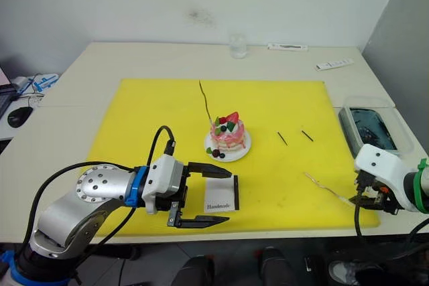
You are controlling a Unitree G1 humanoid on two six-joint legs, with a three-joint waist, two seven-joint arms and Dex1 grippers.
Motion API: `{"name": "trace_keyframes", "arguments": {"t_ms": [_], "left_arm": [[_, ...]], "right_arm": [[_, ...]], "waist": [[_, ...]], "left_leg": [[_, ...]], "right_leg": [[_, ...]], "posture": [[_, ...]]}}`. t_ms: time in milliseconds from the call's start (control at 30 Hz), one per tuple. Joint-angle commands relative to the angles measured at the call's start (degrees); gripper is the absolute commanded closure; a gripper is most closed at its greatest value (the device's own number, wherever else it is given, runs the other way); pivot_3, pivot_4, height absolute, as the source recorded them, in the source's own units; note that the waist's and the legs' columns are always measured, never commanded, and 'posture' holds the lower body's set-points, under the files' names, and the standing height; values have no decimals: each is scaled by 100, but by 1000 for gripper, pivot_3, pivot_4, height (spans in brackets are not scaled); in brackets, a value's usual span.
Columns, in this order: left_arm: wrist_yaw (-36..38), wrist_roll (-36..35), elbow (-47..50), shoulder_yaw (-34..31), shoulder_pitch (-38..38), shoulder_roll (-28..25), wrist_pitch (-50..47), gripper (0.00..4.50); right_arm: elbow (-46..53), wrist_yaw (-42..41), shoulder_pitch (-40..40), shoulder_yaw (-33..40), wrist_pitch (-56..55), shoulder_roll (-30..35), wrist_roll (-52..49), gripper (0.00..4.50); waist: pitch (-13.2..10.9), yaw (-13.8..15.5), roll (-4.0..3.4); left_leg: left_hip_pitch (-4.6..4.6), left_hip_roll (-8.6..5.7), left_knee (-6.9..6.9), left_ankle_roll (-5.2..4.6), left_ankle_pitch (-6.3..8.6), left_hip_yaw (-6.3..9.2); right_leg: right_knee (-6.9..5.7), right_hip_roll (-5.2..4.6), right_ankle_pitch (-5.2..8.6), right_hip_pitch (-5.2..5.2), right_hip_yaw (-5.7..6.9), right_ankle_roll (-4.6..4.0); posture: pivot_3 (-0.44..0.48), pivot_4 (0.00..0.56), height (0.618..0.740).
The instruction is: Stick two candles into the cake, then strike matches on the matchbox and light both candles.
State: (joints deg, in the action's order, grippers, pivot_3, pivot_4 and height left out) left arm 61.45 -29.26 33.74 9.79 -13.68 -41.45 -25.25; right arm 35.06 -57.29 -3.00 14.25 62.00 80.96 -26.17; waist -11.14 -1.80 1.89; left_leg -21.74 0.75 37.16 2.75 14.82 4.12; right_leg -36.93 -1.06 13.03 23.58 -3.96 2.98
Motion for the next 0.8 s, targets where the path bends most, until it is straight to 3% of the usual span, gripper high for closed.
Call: {"name": "trace_keyframes", "arguments": {"t_ms": [33,333,767,800], "left_arm": [[-72,153,125,154,-5,103,213,0],[-251,446,120,416,119,333,411,0],[-290,532,114,475,224,397,526,0],[-284,539,107,480,233,394,538,0]], "right_arm": [[-125,0,339,-699,22,214,94,2026],[-703,62,1617,-2330,-98,-99,656,2026],[-1084,-364,2510,-3212,56,-400,918,2026],[-1105,-405,2541,-3271,53,-407,952,2183]], "waist": [[0,1,1],[-2,-1,-2],[-1,-9,-4],[-1,-8,-4]], "left_leg": [[-2,1,0,0,0,0],[-9,0,-2,0,0,-4],[-7,2,-2,0,0,-4],[-7,2,-2,0,0,-4]], "right_leg": [[0,0,1,1,1,-2],[-2,-1,1,15,-1,-1],[-6,0,0,17,-1,1],[-7,0,0,17,-1,1]], "posture": [[0,150,740],[0,150,740],[0,150,740],[0,150,740]]}}
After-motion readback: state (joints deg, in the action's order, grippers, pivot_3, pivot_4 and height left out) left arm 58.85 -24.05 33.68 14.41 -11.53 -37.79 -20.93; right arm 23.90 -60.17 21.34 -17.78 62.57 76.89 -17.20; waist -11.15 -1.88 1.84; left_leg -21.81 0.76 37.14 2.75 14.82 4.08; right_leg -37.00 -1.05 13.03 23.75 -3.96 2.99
